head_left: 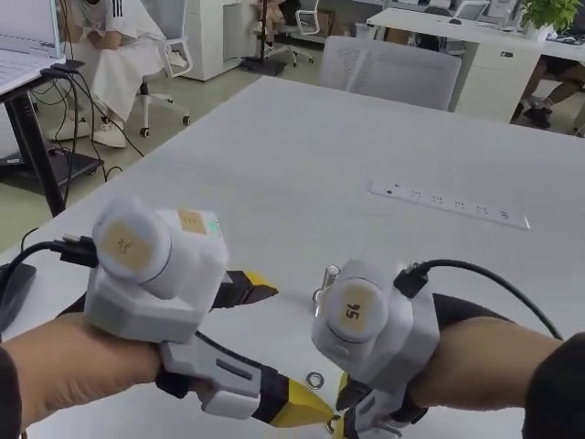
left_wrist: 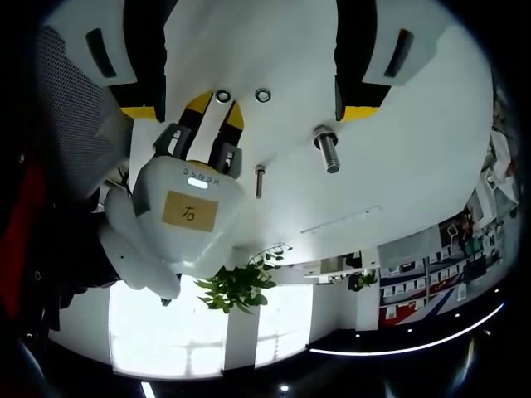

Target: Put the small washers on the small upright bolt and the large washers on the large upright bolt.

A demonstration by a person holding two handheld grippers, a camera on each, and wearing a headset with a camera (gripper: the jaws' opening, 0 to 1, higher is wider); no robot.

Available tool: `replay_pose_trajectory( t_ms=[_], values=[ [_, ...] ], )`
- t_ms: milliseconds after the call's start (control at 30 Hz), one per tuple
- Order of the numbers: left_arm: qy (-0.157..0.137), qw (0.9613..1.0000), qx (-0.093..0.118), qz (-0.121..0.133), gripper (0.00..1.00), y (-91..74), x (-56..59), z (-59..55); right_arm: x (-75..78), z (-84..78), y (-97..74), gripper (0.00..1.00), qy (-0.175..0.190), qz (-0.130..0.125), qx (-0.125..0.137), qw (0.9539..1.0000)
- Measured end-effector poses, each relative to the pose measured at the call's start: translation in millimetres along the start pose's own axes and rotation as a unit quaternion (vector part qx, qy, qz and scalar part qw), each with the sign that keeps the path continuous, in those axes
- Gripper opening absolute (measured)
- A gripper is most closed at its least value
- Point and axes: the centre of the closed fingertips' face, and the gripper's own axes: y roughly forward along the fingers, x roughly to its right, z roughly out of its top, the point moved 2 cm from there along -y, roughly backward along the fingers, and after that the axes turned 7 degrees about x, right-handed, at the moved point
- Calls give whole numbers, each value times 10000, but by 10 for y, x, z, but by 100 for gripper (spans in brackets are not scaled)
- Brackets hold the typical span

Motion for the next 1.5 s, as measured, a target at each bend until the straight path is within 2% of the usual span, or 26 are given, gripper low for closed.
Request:
replay_pose_trajectory(
  t_ms=[333, 567, 933, 1500],
  values=[
    [-9, 10000, 27, 22, 84, -10, -14, 7, -22, 6, 4, 15, -217, -59, -54, 9997],
    [-6, 10000, 21, 16, 84, -12, 4, 3, 15, -5, 1, 14, -59, -54, 83, 9999],
    [-11, 10000, 12, 6, 83, -9, 17, 4, 73, -48, -17, 14, 21, -96, 76, 9999],
    [-17, 10000, -7, -32, 83, 0, 17, -2, 142, -293, -127, 14, 418, -162, -6, 9990]
  ],
)
